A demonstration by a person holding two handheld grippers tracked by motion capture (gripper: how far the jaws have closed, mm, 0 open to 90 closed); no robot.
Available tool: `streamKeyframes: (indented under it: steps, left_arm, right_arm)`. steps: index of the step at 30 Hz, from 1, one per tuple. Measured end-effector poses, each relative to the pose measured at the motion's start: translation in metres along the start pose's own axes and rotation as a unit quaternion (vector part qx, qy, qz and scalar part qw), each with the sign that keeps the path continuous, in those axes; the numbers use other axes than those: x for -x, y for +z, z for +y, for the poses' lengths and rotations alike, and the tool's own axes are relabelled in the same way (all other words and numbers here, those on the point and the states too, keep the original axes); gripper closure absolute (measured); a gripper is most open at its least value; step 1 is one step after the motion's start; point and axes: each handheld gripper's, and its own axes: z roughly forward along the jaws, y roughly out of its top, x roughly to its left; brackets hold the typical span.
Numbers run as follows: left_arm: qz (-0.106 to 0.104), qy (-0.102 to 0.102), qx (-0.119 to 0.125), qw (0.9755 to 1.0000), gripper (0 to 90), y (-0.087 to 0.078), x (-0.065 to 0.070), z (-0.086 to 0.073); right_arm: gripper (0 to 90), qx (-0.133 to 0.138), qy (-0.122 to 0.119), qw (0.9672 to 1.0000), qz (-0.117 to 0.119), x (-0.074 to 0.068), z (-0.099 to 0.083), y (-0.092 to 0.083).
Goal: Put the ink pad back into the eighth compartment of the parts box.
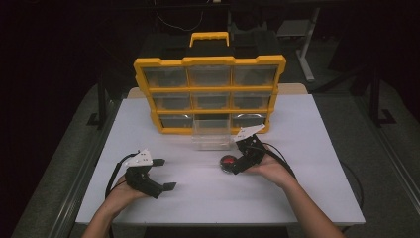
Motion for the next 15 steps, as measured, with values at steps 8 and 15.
streamKeyframes:
  steps: [8,15]
  left_arm:
    - [0.003,-0.003,0.003,1.0000,0.0,0.000,0.000,0.000]
    - [0.003,-0.001,0.004,1.0000,0.0,0.000,0.000,0.000]
  right_arm:
    - [0.0,-0.020,-0.004,0.9998,0.001,-0.002,-0.002,0.008]
    - [0.0,-0.031,-0.009,0.9995,-0.001,-0.004,-0.002,0.013]
